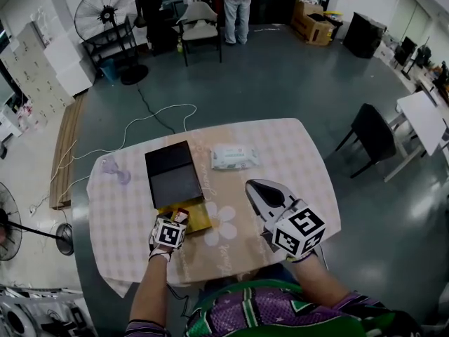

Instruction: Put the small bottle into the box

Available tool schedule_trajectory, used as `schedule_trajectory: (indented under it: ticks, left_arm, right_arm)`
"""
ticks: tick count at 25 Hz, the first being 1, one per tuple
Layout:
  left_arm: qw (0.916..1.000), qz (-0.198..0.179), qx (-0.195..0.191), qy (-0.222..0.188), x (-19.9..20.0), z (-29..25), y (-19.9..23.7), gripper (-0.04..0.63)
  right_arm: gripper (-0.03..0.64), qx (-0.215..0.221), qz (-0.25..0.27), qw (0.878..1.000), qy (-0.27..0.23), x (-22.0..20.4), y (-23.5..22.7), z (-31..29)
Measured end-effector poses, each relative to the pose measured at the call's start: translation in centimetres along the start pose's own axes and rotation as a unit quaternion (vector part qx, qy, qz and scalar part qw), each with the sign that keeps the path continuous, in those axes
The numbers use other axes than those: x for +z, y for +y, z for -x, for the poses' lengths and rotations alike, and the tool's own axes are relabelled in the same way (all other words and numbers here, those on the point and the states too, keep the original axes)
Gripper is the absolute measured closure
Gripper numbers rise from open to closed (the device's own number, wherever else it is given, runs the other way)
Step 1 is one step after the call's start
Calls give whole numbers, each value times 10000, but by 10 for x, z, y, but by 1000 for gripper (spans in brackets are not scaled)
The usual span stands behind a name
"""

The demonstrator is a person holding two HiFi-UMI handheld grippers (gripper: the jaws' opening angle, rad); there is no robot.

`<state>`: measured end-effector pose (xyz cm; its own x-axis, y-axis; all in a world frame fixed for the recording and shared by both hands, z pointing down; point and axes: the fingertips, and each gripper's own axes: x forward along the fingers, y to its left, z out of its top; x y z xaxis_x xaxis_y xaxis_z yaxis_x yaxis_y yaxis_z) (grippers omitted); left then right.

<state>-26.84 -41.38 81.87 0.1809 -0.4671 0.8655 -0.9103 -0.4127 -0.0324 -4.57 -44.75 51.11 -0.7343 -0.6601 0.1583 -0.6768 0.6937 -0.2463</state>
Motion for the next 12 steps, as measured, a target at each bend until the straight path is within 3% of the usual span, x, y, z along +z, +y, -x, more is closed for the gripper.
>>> schedule_trajectory:
  ticks: [5,12]
  left_arm:
    - [9995,6,59,-312,6,26,1,328]
    - [9952,429,149,-870,14,78,1,327]
  right_arm:
    - [611,-60,107,9999,-105,14,15,11]
    - [611,-220,309,9992,-124,43,34,36]
